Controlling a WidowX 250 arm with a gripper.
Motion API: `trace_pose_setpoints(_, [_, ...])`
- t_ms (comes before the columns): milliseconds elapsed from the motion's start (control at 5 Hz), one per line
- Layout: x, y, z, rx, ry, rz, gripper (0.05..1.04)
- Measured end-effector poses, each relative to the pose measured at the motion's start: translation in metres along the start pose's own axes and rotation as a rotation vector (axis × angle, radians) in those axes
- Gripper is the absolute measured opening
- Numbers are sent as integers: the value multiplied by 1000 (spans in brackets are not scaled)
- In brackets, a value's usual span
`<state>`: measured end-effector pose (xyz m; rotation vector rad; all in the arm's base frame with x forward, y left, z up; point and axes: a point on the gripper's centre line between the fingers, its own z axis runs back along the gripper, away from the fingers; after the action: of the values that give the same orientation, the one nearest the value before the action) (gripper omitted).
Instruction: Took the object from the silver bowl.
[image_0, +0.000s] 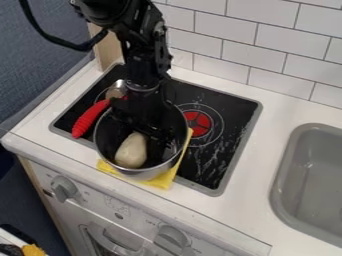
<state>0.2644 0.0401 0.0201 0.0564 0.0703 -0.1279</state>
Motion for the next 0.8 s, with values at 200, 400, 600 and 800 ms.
trace_pose_setpoints(200, [13,0,33,-23,-77,-34,836])
trace_pose_setpoints(400, [30,22,68,-22,-123,-34,836])
trace_pose_setpoints(600, [59,54,80,-15,-152,-8,836])
trace_pose_setpoints(800, [91,82,56,-22,-126,12,836])
